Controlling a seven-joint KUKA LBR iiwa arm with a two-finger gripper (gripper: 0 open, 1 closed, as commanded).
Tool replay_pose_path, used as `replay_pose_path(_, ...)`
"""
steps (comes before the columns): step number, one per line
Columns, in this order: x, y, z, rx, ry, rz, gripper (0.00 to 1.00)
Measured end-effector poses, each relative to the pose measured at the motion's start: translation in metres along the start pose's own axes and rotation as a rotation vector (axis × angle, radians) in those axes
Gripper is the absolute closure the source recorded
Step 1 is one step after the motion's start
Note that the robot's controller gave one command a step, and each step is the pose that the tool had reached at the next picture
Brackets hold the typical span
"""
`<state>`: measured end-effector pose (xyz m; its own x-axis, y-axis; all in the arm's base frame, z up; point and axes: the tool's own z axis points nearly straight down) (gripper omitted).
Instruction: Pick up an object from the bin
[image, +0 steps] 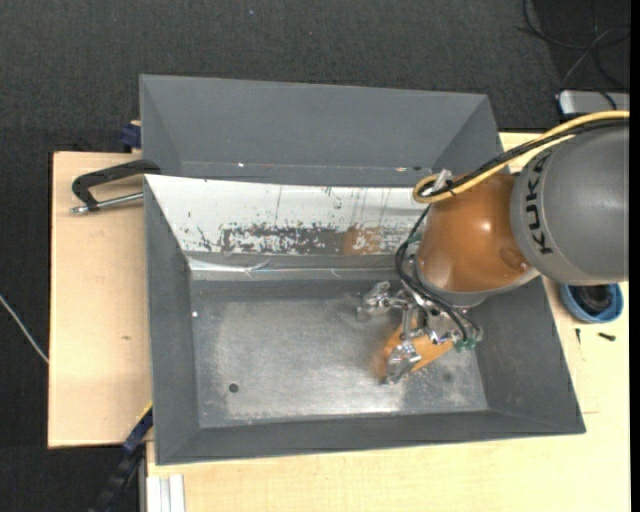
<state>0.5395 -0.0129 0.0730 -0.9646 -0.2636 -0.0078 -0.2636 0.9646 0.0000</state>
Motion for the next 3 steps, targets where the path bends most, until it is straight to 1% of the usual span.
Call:
replay_pose_path(1, 0.034, -0.074, 0.001, 0.002, 0.003, -0.162, 0.0)
replay_pose_path(2, 0.037, -0.126, -0.003, -0.018, 0.005, -0.491, 0.0)
replay_pose_path(3, 0.036, -0.127, -0.003, -0.013, 0.002, -0.487, 1.0)
